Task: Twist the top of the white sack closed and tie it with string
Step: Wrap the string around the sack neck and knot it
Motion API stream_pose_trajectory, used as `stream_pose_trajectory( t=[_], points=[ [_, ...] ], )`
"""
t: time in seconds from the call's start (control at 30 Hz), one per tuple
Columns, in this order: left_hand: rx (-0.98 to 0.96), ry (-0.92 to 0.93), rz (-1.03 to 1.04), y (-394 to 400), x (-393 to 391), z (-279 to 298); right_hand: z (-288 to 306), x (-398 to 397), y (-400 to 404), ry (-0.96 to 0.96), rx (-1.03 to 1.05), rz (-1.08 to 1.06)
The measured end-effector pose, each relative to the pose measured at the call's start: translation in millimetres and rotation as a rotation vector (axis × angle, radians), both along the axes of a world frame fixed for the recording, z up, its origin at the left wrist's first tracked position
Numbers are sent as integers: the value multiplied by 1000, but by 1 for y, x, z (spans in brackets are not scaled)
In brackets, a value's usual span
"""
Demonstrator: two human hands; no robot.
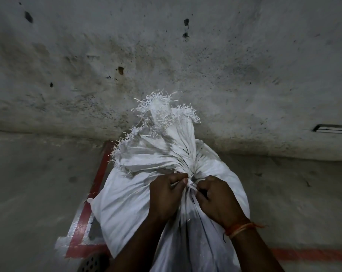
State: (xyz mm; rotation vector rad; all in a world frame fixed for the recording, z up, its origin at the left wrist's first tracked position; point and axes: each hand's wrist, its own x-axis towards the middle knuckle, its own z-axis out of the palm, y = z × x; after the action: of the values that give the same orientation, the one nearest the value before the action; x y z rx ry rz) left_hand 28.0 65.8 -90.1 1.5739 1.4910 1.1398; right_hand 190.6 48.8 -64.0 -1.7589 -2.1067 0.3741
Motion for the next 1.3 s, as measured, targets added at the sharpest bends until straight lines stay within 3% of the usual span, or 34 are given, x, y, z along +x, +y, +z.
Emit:
stream_pose_trajectory(
  t=[0.27, 0.83, 1.1, 1.2, 1.3],
  points=[
    [-30, -45, -23, -1, -2, 3, 4, 0, -1, 187, 38, -25],
    [-54, -51, -24, -1, -4, 8, -4, 0, 2, 109, 49, -3],
    [-67, -122, -32, -2, -6, 12, -1, -16, -5, 428, 27, -214],
    [-65, -102, -31, 1, -10, 10, 5, -6, -4, 562, -114, -105],
    [-75, -123, -15, 2, -12, 10, 5, 3, -3, 552, -92, -73]
  ],
)
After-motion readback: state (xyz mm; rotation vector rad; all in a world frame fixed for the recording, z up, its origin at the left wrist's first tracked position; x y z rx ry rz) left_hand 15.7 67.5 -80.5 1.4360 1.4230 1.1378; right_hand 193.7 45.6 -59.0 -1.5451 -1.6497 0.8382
